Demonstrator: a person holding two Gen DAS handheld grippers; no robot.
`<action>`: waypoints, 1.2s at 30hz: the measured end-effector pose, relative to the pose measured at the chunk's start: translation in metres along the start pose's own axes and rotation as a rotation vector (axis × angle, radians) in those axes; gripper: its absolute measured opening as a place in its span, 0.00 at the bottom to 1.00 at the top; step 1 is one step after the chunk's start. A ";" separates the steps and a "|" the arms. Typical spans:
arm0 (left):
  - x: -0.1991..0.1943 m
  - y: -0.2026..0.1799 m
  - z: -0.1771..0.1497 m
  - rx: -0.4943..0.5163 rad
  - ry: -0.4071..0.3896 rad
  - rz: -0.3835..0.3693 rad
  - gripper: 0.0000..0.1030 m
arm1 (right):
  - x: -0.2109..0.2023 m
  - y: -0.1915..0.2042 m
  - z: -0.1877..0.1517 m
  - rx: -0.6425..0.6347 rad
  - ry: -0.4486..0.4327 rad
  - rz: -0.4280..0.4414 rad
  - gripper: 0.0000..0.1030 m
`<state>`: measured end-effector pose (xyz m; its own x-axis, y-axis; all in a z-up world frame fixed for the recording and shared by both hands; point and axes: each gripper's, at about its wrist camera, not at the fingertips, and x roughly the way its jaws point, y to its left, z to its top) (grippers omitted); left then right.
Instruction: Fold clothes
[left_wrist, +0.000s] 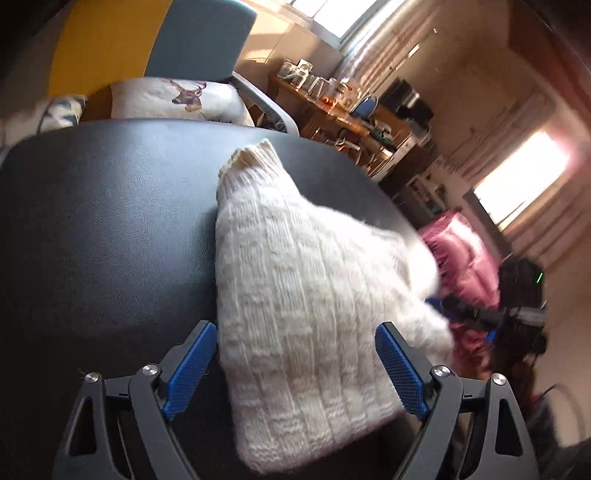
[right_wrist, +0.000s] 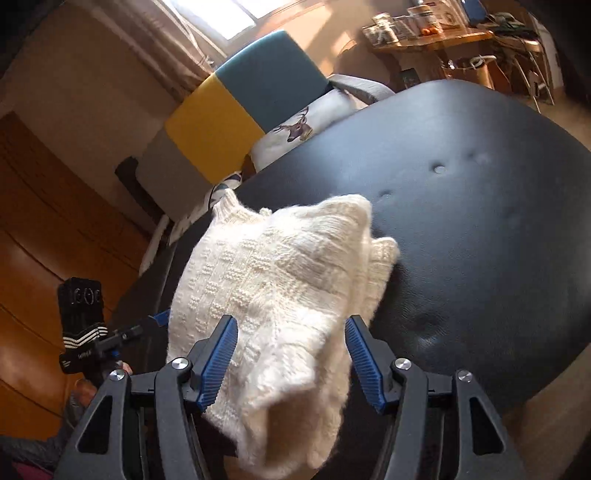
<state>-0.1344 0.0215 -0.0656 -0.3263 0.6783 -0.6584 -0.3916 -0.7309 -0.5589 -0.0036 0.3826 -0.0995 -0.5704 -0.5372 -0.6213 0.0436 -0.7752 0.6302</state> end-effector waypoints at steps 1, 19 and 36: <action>0.003 0.005 0.005 -0.020 0.007 0.001 0.87 | -0.003 -0.009 -0.003 0.042 0.001 0.017 0.60; 0.070 0.027 0.028 -0.209 0.234 -0.148 0.88 | 0.076 -0.031 0.007 0.240 0.186 0.121 0.70; 0.054 -0.037 0.015 -0.027 0.029 -0.053 0.48 | 0.049 -0.009 0.001 0.108 0.046 0.096 0.39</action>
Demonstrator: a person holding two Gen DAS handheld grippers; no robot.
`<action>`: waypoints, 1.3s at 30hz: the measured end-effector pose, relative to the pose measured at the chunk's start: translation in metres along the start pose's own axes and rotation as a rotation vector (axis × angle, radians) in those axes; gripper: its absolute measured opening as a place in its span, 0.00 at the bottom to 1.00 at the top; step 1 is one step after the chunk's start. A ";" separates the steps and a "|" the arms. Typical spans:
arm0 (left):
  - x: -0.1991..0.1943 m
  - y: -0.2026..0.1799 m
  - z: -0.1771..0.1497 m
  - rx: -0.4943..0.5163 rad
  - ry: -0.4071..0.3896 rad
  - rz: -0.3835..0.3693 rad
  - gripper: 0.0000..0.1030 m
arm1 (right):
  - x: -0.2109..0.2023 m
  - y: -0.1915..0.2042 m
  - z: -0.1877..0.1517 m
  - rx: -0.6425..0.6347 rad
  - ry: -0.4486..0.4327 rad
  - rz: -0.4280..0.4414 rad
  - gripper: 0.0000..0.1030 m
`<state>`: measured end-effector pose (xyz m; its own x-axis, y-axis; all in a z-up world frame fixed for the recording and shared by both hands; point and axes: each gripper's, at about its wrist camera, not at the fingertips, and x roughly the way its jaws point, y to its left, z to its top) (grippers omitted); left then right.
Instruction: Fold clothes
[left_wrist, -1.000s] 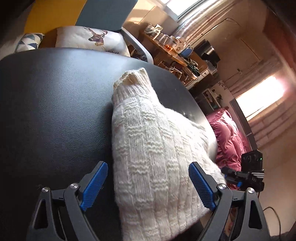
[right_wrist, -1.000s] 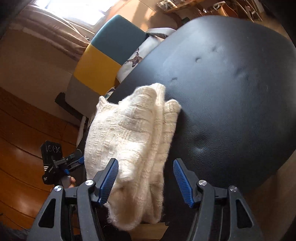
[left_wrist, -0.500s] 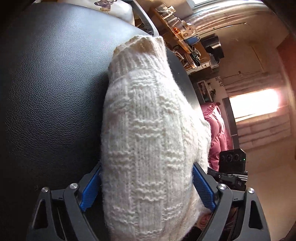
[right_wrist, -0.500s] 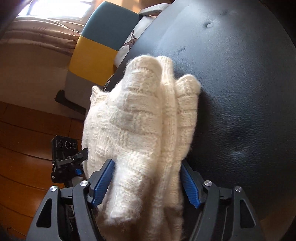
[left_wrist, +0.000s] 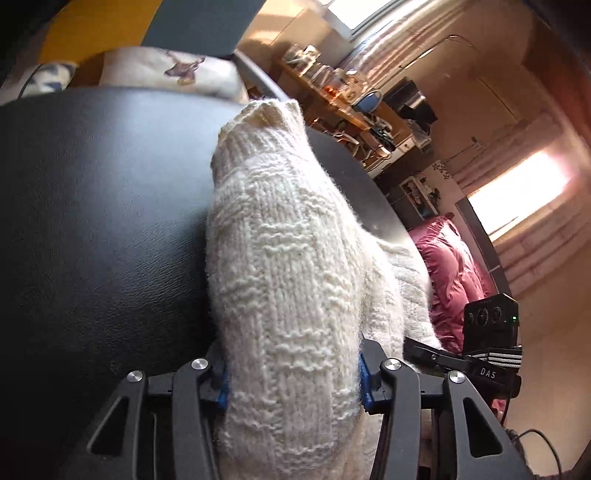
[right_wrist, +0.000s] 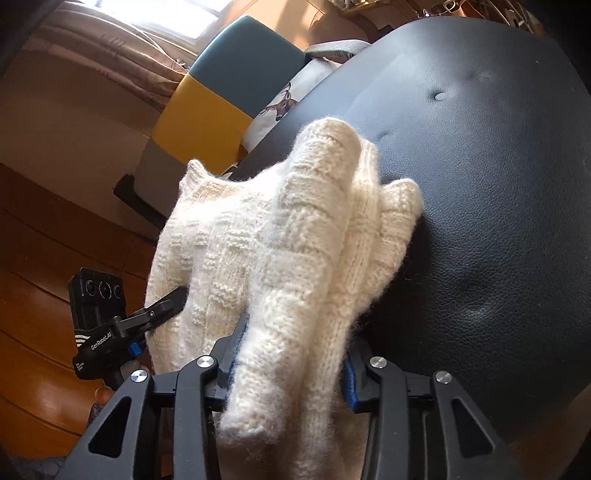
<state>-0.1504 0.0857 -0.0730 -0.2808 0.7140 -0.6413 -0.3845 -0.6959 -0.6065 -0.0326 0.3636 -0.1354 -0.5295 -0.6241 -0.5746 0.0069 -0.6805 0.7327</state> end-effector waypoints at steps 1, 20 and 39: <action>0.002 -0.007 0.003 0.016 -0.003 -0.017 0.48 | -0.007 -0.001 0.001 0.001 -0.017 0.009 0.39; 0.215 -0.167 0.095 0.351 0.242 -0.040 0.50 | -0.138 -0.117 0.101 0.145 -0.281 -0.349 0.39; 0.164 -0.161 0.051 0.518 0.042 0.103 0.76 | -0.144 -0.023 0.067 -0.467 -0.334 -0.541 0.59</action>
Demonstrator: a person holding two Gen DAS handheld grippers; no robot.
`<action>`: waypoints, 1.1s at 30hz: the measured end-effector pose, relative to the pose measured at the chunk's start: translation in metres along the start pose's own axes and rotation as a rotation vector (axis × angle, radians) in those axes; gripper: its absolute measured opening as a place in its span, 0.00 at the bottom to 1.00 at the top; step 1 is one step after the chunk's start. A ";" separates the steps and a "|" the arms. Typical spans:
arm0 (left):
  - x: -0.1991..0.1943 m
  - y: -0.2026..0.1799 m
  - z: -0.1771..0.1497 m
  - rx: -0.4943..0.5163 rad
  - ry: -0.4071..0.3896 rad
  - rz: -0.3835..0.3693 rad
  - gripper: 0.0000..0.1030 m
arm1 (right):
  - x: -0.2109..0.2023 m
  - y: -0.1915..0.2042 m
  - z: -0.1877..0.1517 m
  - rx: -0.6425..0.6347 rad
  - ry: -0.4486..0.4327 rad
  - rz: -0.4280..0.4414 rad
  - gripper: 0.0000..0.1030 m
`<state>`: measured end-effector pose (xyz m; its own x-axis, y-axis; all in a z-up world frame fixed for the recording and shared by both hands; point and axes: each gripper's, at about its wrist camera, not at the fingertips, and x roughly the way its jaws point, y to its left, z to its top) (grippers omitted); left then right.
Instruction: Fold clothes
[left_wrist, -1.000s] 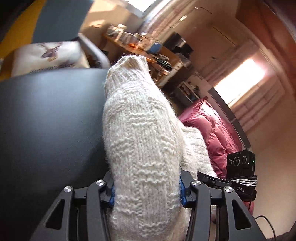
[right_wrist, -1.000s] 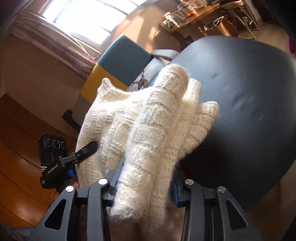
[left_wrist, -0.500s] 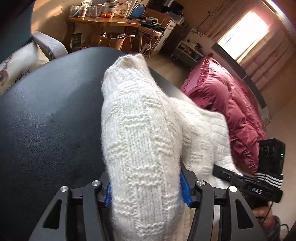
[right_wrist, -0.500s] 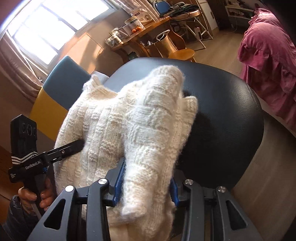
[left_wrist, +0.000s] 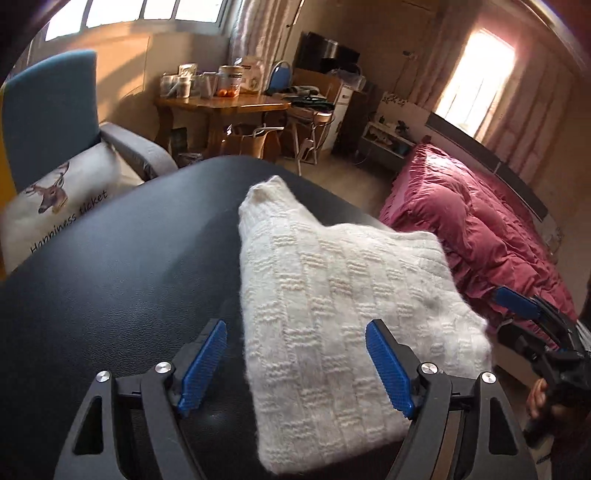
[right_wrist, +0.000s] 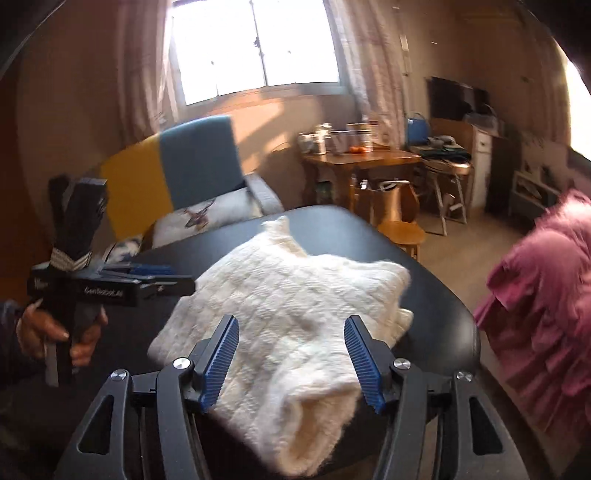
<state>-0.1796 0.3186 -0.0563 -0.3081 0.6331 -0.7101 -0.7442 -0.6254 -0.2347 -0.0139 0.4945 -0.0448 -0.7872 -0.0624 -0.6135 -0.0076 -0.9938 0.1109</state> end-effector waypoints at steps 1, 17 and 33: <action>0.003 -0.010 -0.002 0.027 0.006 -0.010 0.76 | 0.010 0.005 -0.001 -0.017 0.044 0.016 0.59; 0.027 -0.040 -0.033 0.013 0.070 0.215 0.82 | 0.038 -0.019 -0.041 0.169 0.197 -0.102 0.46; -0.107 -0.060 -0.041 -0.104 -0.118 0.404 0.99 | -0.026 0.060 0.011 0.166 -0.005 -0.367 0.52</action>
<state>-0.0782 0.2696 0.0067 -0.6323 0.3722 -0.6795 -0.4883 -0.8723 -0.0234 -0.0007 0.4374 -0.0141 -0.7167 0.2944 -0.6321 -0.3876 -0.9218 0.0102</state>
